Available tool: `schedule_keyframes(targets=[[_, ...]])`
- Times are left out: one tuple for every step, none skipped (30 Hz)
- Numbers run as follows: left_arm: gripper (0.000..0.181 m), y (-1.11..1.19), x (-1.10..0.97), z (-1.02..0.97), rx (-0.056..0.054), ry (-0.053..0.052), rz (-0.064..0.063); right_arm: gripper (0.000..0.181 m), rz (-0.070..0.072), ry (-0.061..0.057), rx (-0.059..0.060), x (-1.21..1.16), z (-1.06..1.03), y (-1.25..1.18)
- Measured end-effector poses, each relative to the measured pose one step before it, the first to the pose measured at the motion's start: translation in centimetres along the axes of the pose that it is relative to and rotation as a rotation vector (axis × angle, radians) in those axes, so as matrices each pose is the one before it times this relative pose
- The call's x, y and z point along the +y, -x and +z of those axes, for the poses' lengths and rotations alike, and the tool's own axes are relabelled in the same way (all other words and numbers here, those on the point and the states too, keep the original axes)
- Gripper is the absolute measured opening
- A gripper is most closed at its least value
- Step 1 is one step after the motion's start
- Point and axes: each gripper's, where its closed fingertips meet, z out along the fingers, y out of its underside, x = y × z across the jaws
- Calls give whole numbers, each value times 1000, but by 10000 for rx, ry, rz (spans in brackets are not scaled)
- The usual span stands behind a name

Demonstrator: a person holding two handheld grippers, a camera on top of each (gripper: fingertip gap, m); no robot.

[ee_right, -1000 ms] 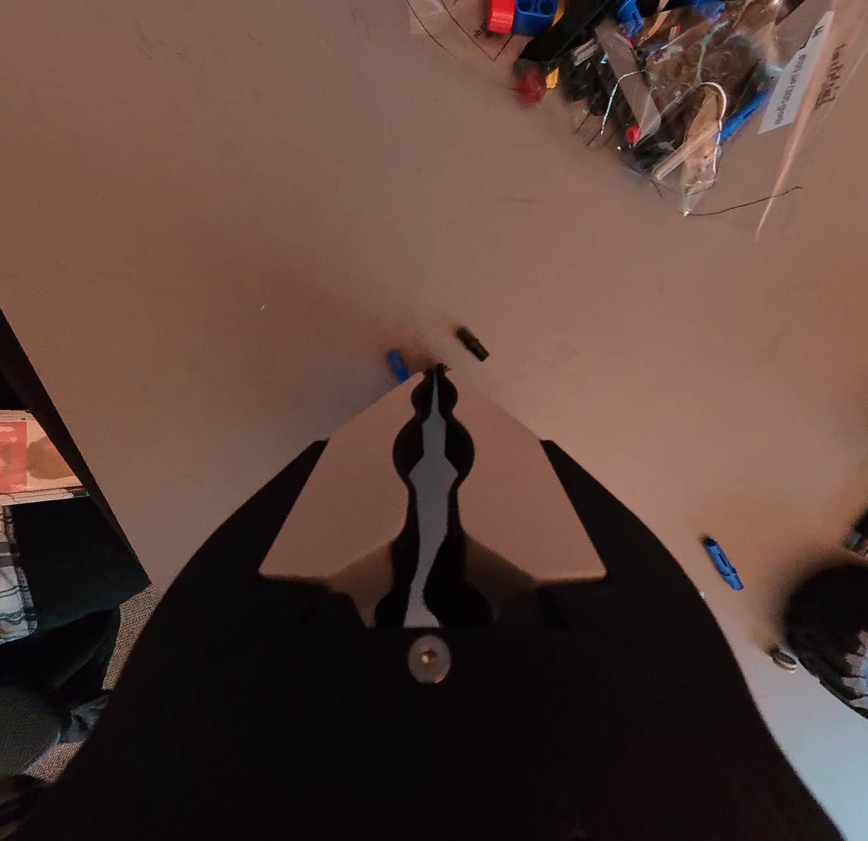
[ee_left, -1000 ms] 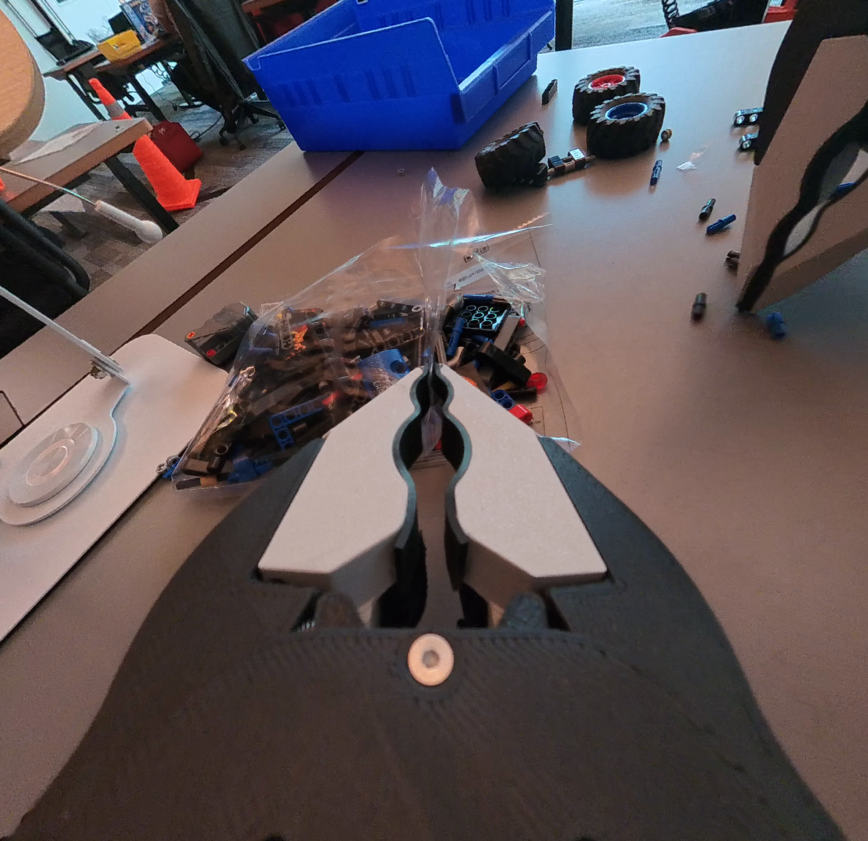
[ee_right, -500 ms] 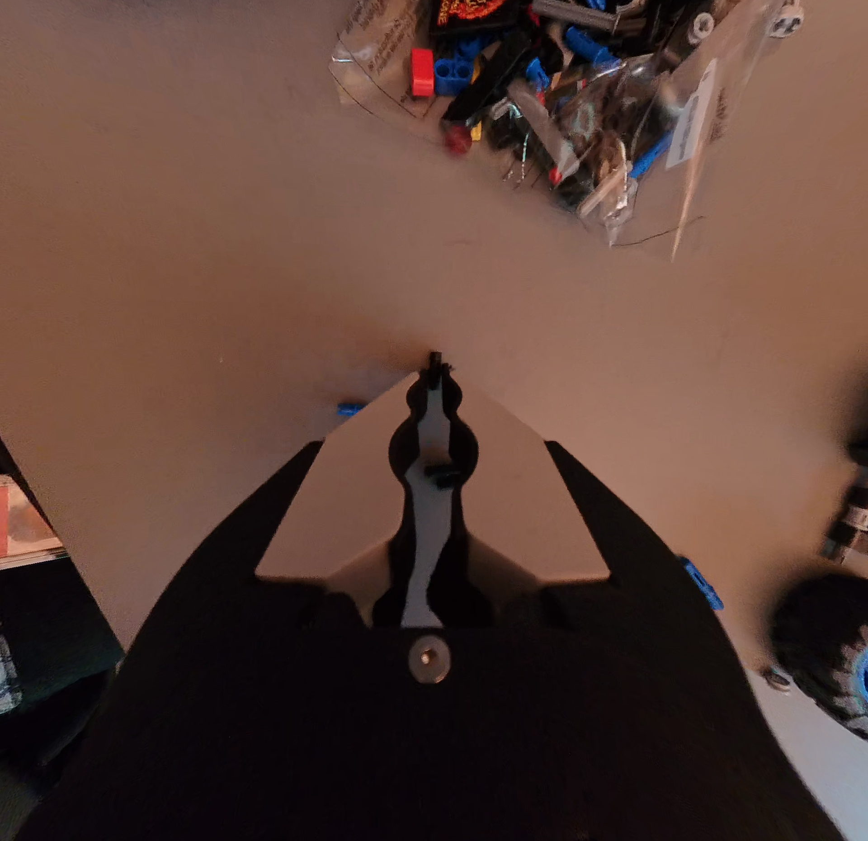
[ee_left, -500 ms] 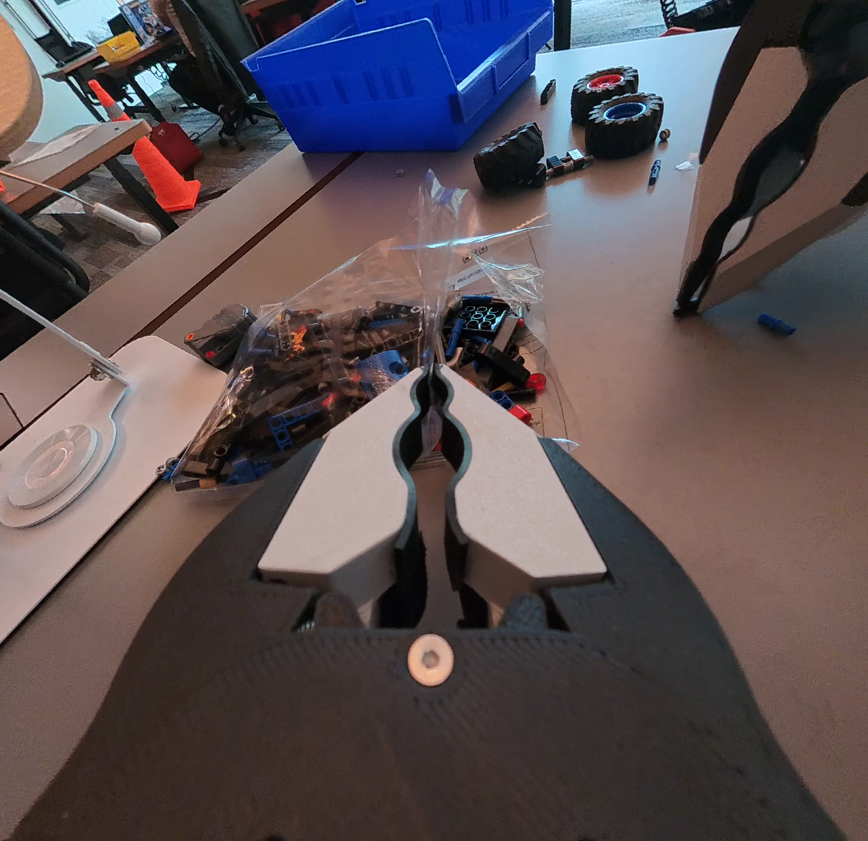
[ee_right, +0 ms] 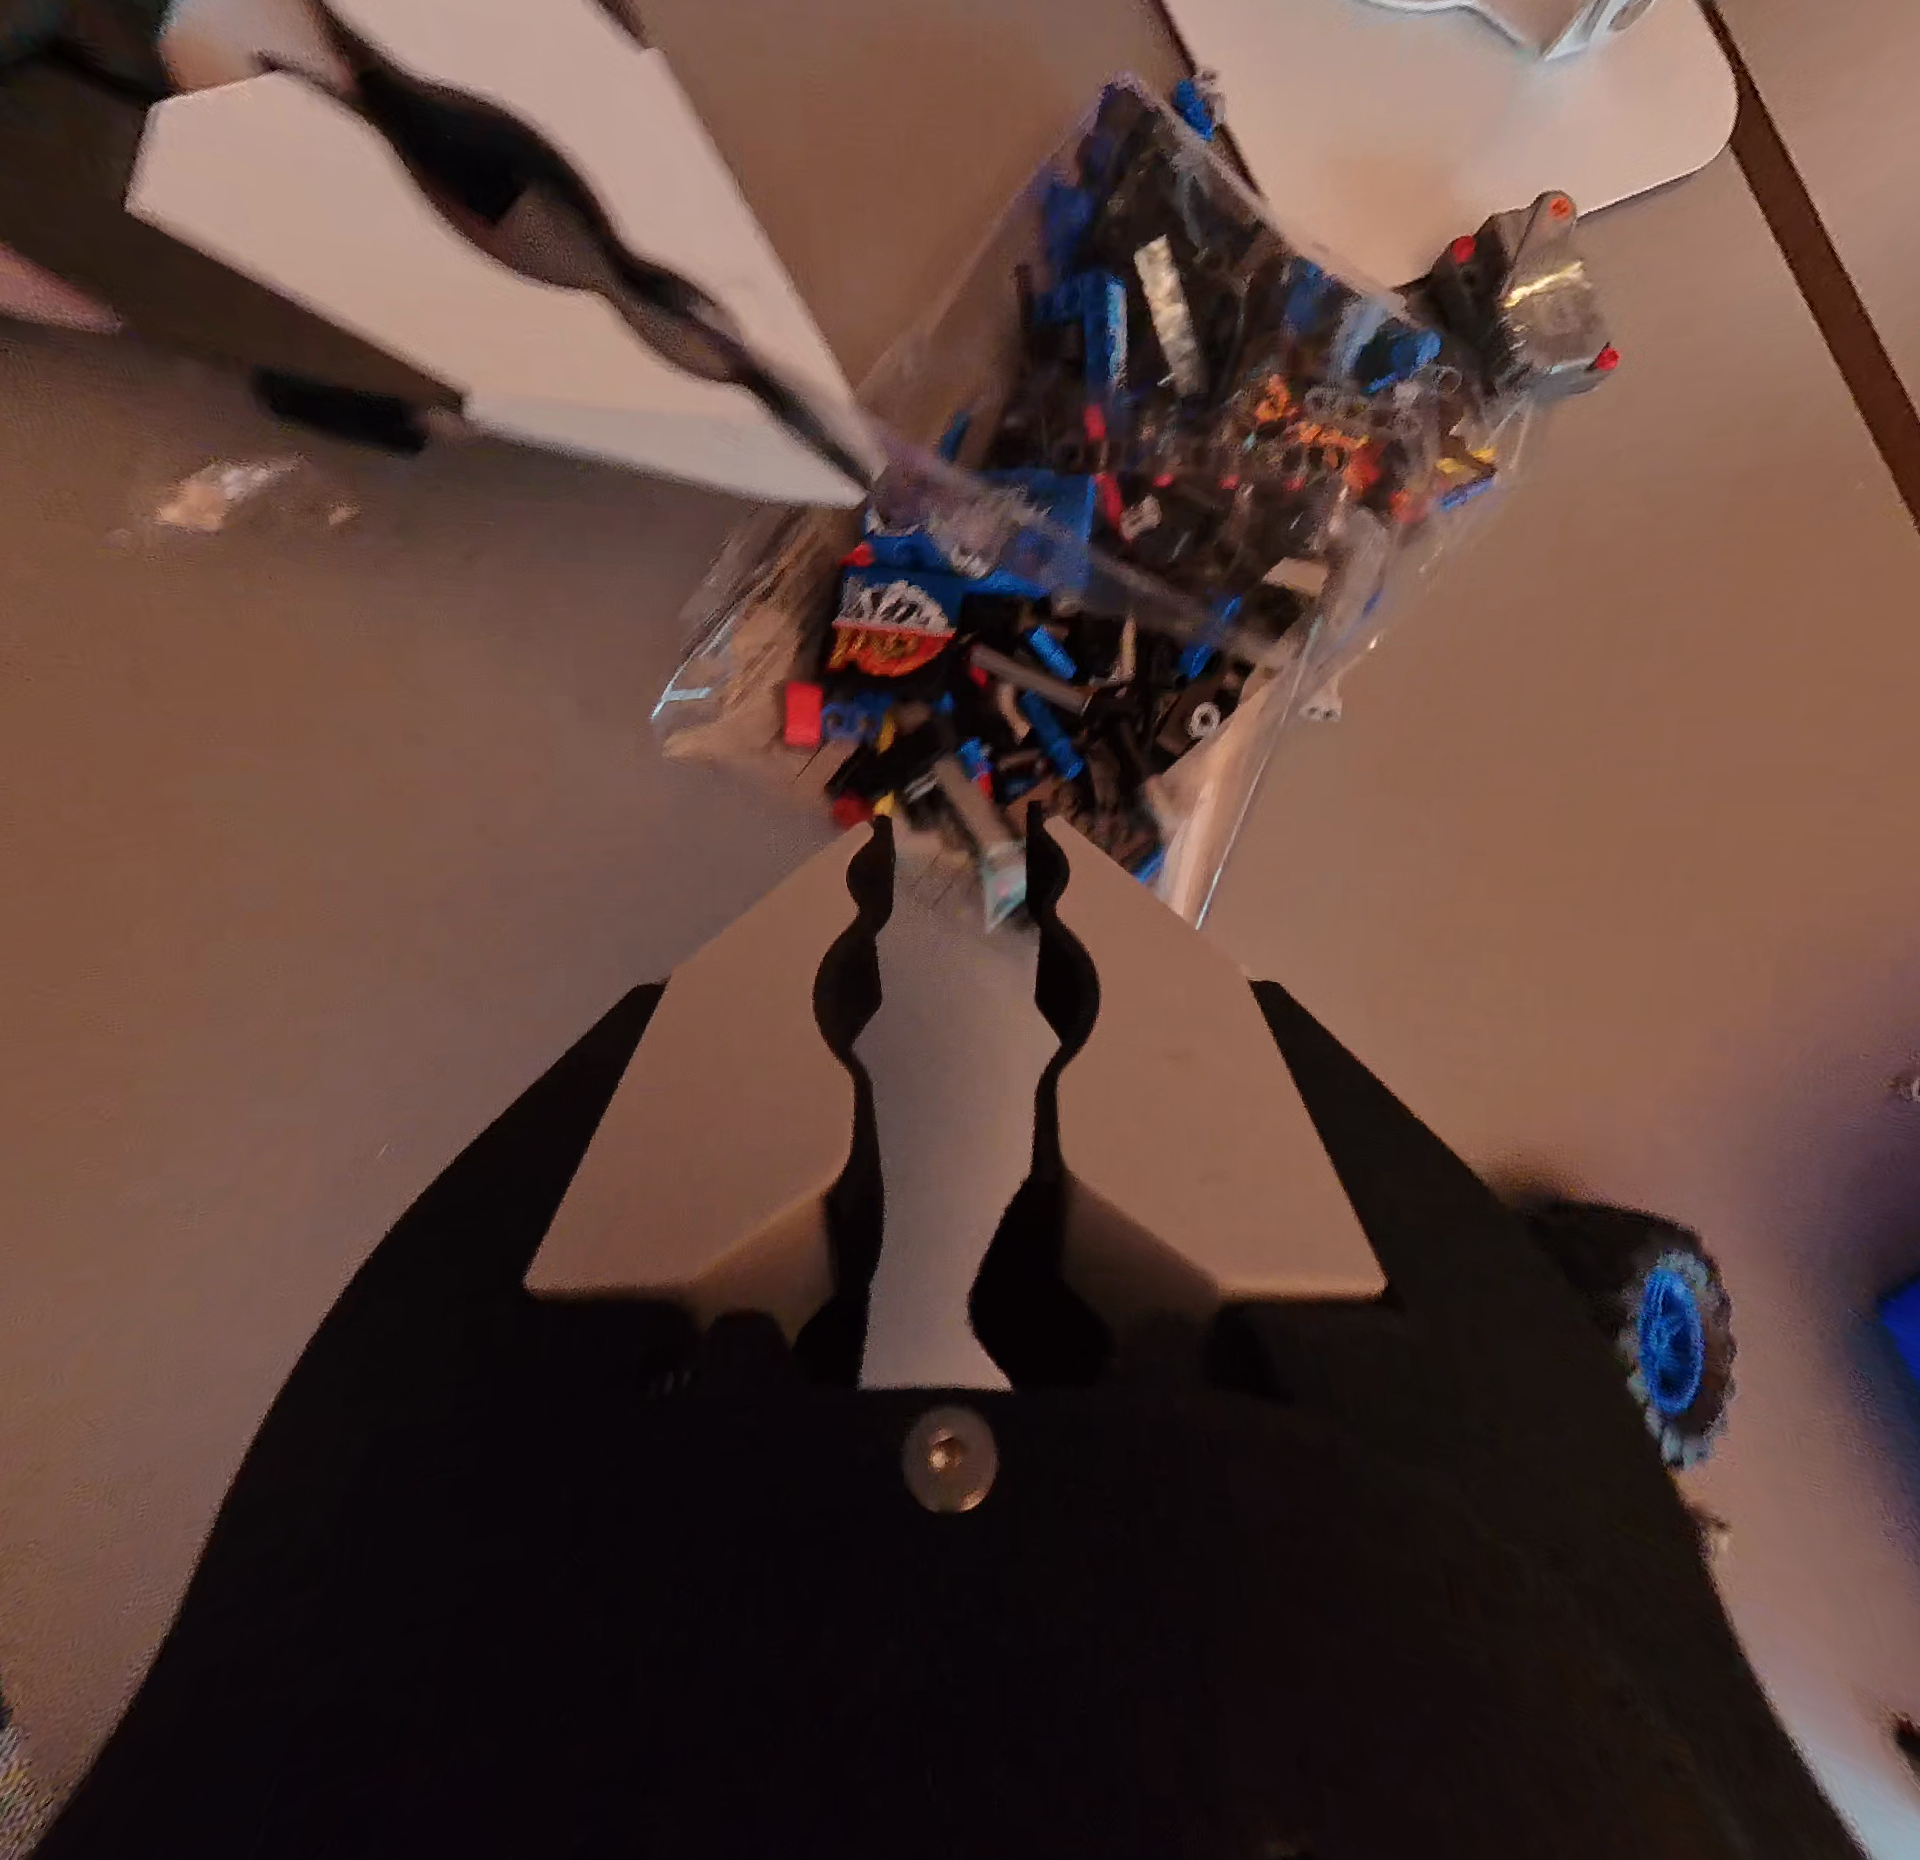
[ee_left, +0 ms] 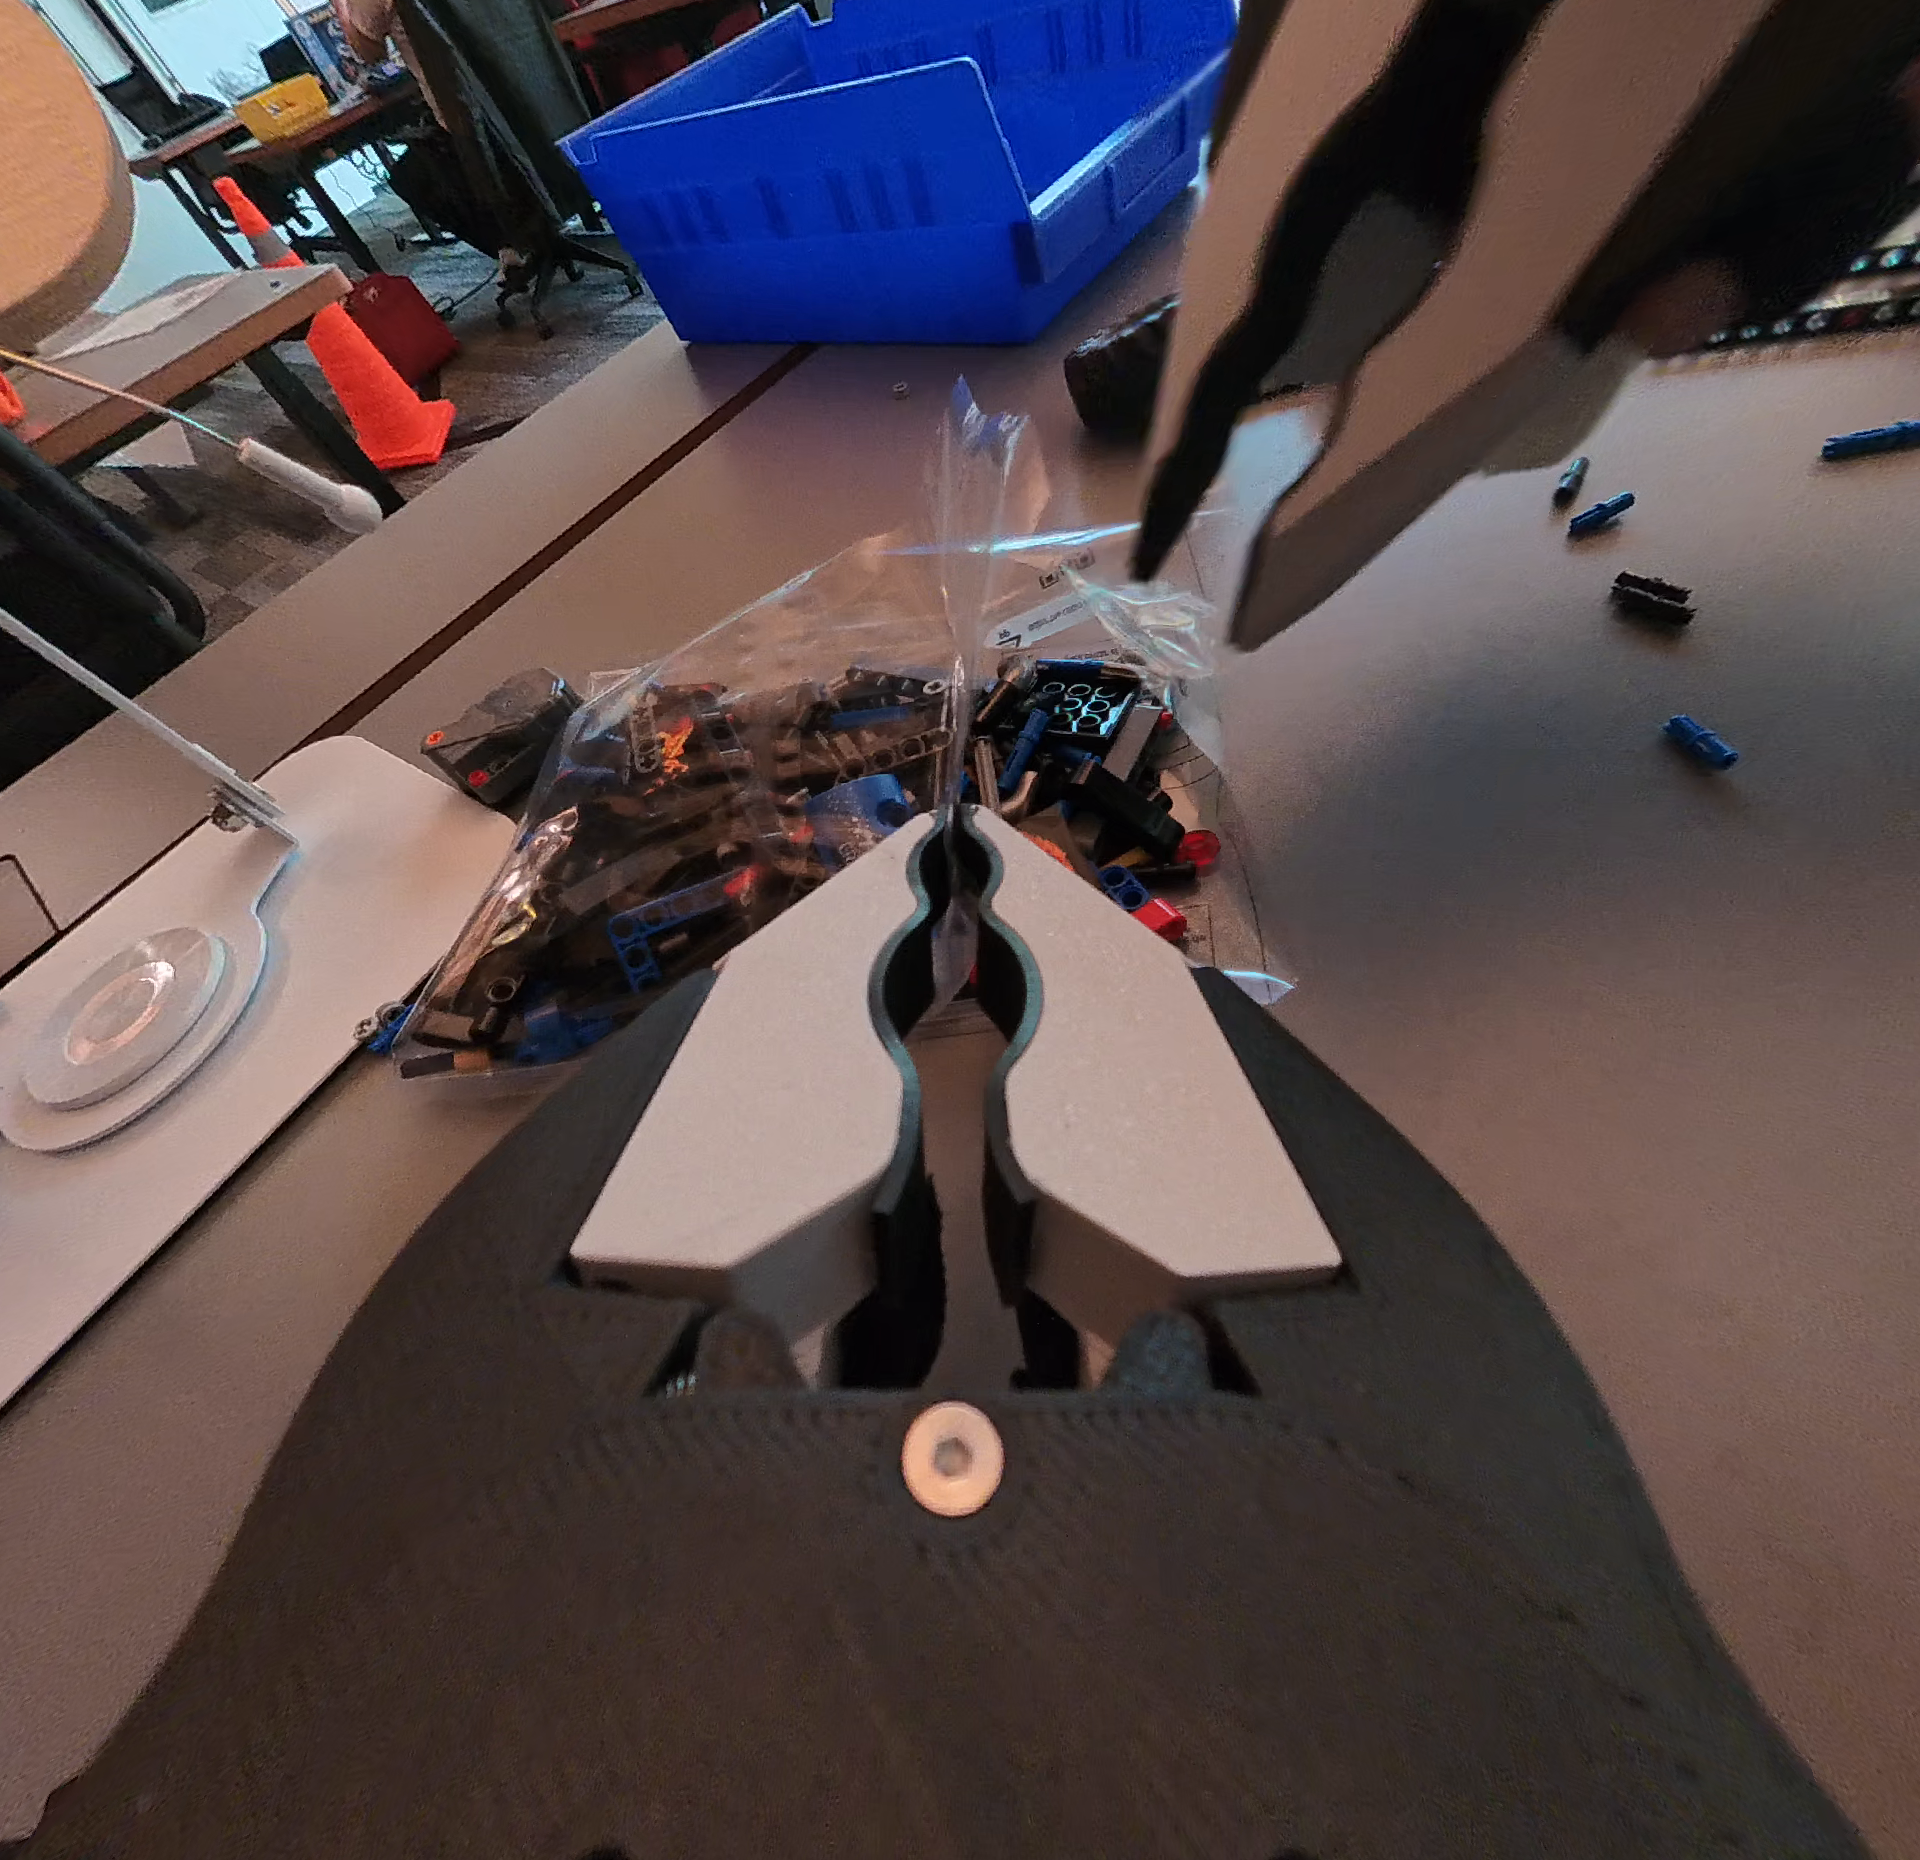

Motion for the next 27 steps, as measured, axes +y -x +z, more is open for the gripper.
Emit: schedule_keyframes(targets=[[0, -72, -16, 62, 30, 9, 20, 24, -9, -7, -127, 650, -767, 565], [0, -120, -9, 58, 40, 15, 30, 23, -53, 125, -304, 1046, -674, 908], [0, -127, 32, 70, 38, 30, 37, 20, -213, 276, -580, 1423, -496, 1505], [0, -95, 61, 56, 19, 42, 51, 19, -275, 341, -506, 1555, -260, 1513], [0, -47, 29, 32, 3, 28, 44, 20, -214, 338, -319, 1446, -25, 1215], [0, -27, 20, 14, 3, 11, 11, 19, -136, 301, -267, 1230, 167, 1003], [0, 26, -25, -11, -10, -12, -13, 18, -60, 193, -168, 889, 297, 637], [0, 63, -30, -32, -16, -26, -34, 18, 26, 102, -44, 578, 373, 191], [0, 76, -16, -46, -13, -25, -46, 17, 60, 67, 20, 401, 376, -83], [0, 81, -11, -41, -25, -23, -33, 16, 30, -8, -54, 162, 262, 6], [0, 76, -11, -49, -24, -22, -20, 10, -11, -186, -134, -236, 33, 161], [0, 43, -19, -37, -10, -21, -18, 2, -43, -72, -95, -94, 35, 121], [0, 6, -6, -12, 1, -13, -9, 2, 8, 102, -18, 133, 81, -7], [0, 4, 6, 5, 1, 7, 4, 2, 26, 84, -52, 62, 13, 12], [0, -17, 21, 21, 3, 13, 20, 2, -43, 67, 14, -23, -20, -87], [0, -21, 5, 28, 5, 13, 27, 2, -59, -8, 201, -253, -31, -396], [0, -32, -4, 25, 8, 4, 21, 2, 6, -214, 130, -728, -107, -391], [0, -22, -5, 18, 9, -3, 13, 2, 35, -397, 109, -1183, -168, -491], [0, -19, -27, 6, 3, -17, 9, 2, -17, -446, 174, -1432, -104, -678], [0, -3, -24, -11, 1, -15, 2, 2, -77, -385, 158, -1482, 56, -729], [0, 14, -21, -13, -2, -18, -7, 2, -79, -381, 249, -1553, 176, -944], [0, 17, -29, -32, -3, -24, -14, 2, 42, -422, 581, -1593, 203, -1593], [0, 19, -21, -21, 1, -24, -17, 3, 117, -443, 480, -1492, 302, -1486], [0, 34, -16, -31, -1, -16, -16, 13, 119, -213, 152, -961, 502, -931], [0, 40, 2, -40, -14, -10, -13, 28, 143, 198, 285, -157, 501, -1047], [0, 43, 1, -32, -9, -11, -15, 30, 113, 344, 177, 307, 248, -721], [0, 20, -3, -22, 1, -9, -19, 29, 78, 121, -38, 209, -143, -158]])
